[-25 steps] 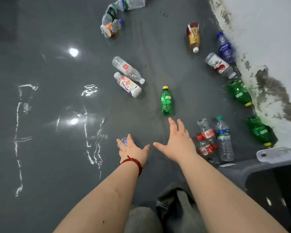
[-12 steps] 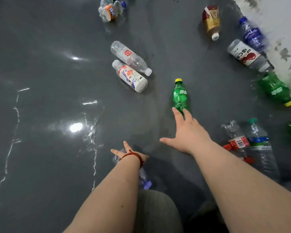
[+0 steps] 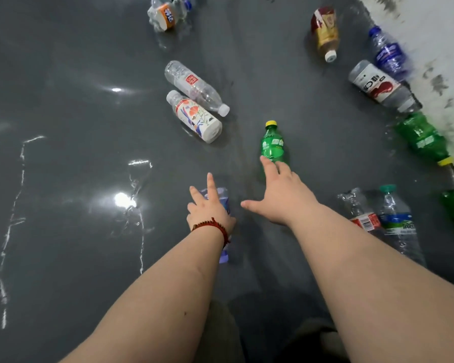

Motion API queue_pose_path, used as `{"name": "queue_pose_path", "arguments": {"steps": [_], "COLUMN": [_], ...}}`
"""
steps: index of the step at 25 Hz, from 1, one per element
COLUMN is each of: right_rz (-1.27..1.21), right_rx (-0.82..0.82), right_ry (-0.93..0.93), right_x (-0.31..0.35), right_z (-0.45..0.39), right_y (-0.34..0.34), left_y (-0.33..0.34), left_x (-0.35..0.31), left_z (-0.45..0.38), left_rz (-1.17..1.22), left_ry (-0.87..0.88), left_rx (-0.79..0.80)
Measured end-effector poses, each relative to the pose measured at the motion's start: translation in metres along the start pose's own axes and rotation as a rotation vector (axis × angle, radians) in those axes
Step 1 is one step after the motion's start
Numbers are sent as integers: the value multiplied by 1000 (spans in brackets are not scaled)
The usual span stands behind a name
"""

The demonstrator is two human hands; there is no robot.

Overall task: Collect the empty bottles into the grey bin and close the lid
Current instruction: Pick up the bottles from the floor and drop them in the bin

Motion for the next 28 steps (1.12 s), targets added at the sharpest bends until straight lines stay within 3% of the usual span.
{"name": "queue_pose_path", "arguments": {"steps": [4, 8, 16, 19, 24, 28], "right_rz": [87, 47, -138, -223, -443, -476], "right_rx": [-87, -28, 4, -13, -189, 13], "right_ry": [54, 251, 618, 632, 652, 762], "right_x": [-66, -161, -230, -229, -229, -232], "right_z": [20, 48, 43, 28, 23, 29], "right_y": [-22, 15, 62, 73, 84, 103], "left_y": [-6, 33, 78, 75, 79, 79], "left_x": [-90, -140, -123, -124, -102, -98], "left_z": [20, 40, 27, 16, 3, -6], "left_rz": [-20, -30, -116, -67, -10, 1], "left_ry": [222, 319, 273, 311, 269, 198], "left_rx": [-8, 81, 90, 60, 60, 43]}}
Point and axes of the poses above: each hand's wrist, its own z-axis away from the middle knuckle, its own y-axis out of the palm, x = y × z, the point moved 4 cm from there along -z, towards the middle knuckle, and after that the axes turned 15 degrees about x, right-handed, at the moved point
